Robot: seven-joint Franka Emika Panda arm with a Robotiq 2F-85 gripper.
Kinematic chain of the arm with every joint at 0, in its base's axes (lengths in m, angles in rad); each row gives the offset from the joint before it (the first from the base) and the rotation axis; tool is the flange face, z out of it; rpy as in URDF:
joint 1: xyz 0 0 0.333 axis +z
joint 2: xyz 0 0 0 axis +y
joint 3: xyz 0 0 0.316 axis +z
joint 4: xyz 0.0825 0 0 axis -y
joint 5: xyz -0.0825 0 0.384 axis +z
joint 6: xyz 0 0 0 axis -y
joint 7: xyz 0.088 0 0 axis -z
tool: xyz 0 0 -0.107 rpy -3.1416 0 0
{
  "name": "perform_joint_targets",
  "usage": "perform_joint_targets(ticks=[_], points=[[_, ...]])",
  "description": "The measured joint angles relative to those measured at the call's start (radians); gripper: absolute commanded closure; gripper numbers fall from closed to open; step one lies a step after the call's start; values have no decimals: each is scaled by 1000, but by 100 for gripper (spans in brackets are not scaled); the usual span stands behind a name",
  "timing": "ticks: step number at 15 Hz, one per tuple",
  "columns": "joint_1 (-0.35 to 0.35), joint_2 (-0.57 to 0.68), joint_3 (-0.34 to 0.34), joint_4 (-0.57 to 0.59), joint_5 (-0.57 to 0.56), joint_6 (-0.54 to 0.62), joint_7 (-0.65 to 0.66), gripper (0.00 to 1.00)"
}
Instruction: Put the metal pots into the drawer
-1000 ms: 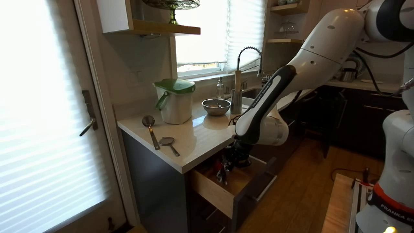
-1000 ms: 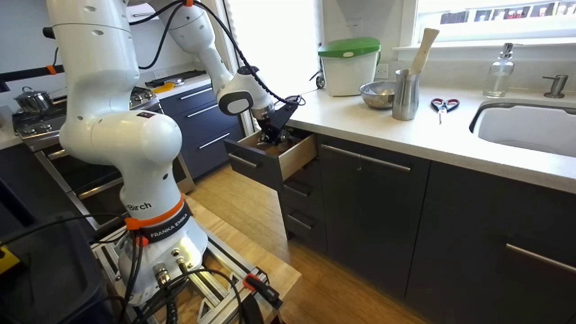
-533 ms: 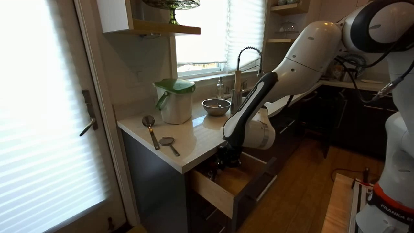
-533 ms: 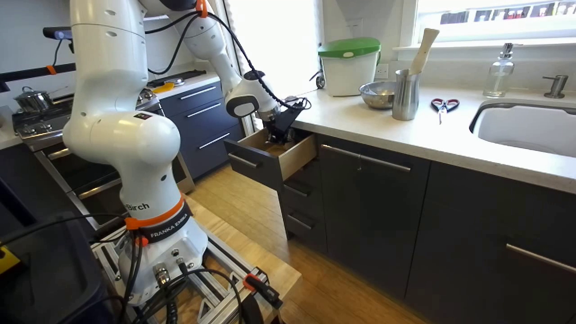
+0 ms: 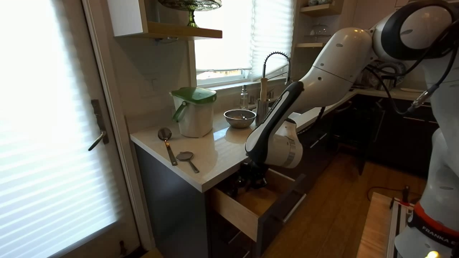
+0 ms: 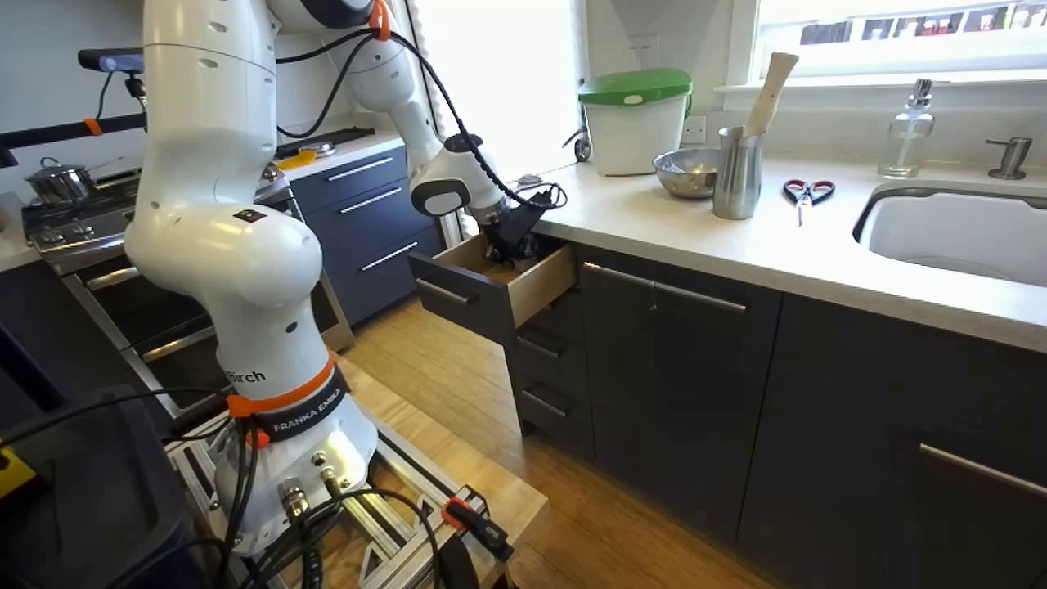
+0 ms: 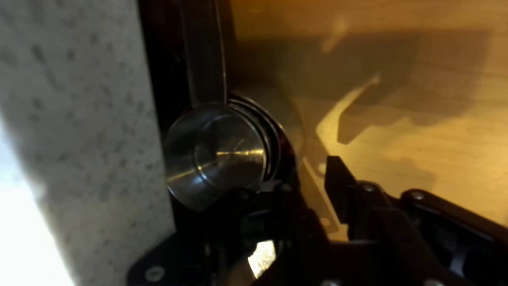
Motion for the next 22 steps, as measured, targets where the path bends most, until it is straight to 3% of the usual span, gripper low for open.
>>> perform_joint_targets(ticks=[6,15,18,22], points=[[-86,-15,56,-29,2,-1,-76,2],[-382,-142,309,-93,153,-42,-374,0],[-439,-230,331,-113,191,-119,-432,0],[-468,-380,312,-214,135,-256,-370,0]])
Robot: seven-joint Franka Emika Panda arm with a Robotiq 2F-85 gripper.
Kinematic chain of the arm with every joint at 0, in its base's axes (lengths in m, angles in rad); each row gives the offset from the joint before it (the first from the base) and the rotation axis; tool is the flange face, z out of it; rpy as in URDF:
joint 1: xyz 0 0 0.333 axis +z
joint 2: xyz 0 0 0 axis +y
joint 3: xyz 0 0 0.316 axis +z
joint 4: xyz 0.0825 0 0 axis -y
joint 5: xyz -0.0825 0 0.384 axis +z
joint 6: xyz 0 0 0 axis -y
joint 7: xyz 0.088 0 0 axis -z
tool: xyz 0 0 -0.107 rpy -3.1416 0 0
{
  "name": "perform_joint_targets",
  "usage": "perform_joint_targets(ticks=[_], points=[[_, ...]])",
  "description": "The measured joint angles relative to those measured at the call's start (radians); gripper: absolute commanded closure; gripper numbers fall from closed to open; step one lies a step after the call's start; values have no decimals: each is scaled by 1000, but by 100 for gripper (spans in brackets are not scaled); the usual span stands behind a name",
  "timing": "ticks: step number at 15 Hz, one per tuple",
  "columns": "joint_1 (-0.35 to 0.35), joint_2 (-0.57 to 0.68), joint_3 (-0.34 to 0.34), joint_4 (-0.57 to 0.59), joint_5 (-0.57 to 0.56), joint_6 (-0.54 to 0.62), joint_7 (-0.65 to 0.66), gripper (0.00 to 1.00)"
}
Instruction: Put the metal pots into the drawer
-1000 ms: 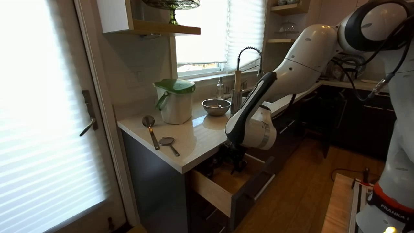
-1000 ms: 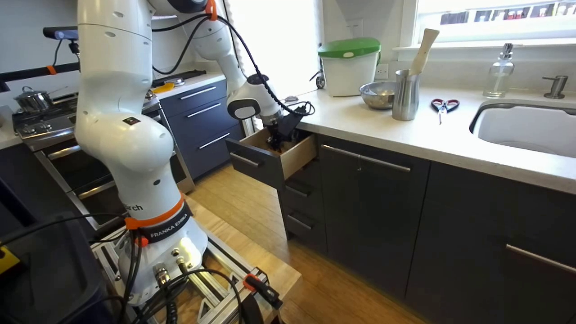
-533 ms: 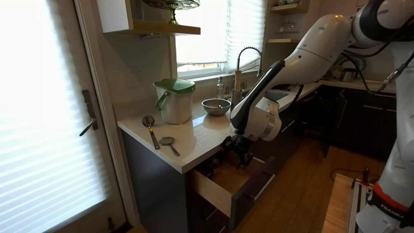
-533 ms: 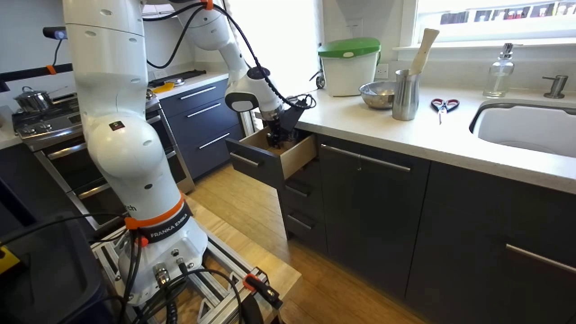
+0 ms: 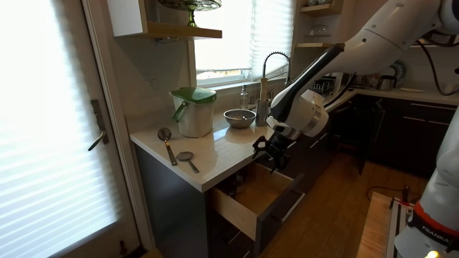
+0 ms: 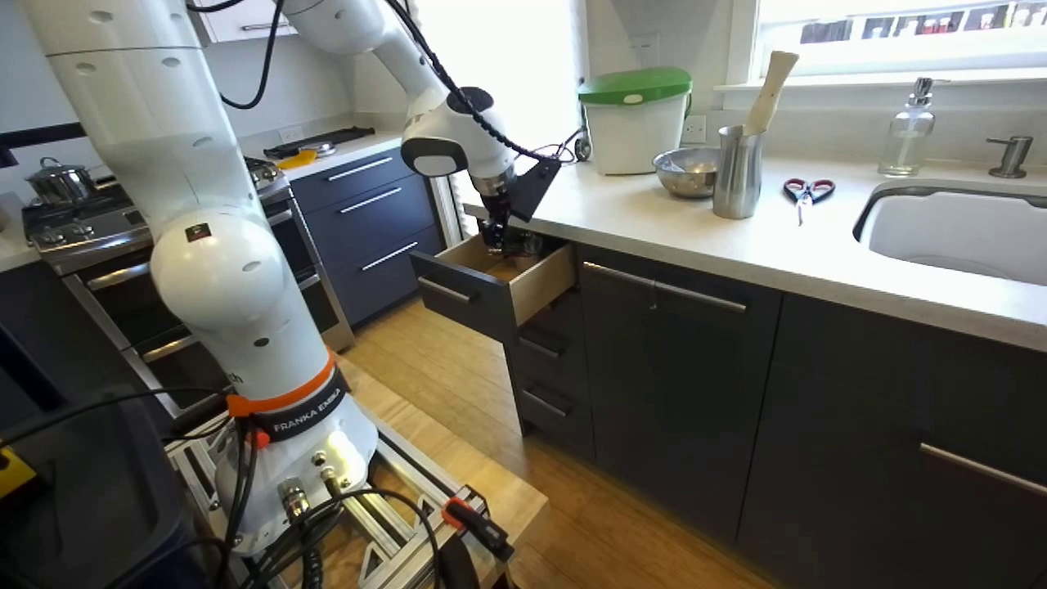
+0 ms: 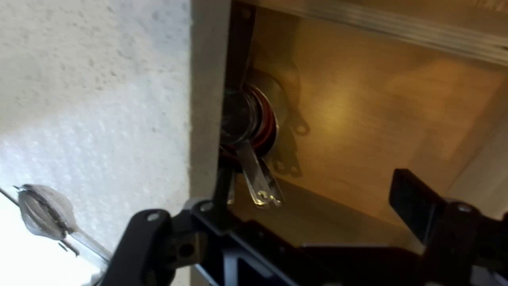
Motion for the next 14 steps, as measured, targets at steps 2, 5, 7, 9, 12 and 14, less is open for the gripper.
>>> perform_joint_targets(ticks=[2,5,7,9,12,14], points=[[56,-95,-91,-72,-121,-154,135,0],[105,-254,-170,-133,-232,-297,339,0],[136,-363,-192,-166,-313,-299,489,0],[102,-474,-152,-195,-398,-301,644,0],[-8,-608,-63,-179,-503,-357,818,0],[0,-614,-65,-182,-501,-357,817,0]])
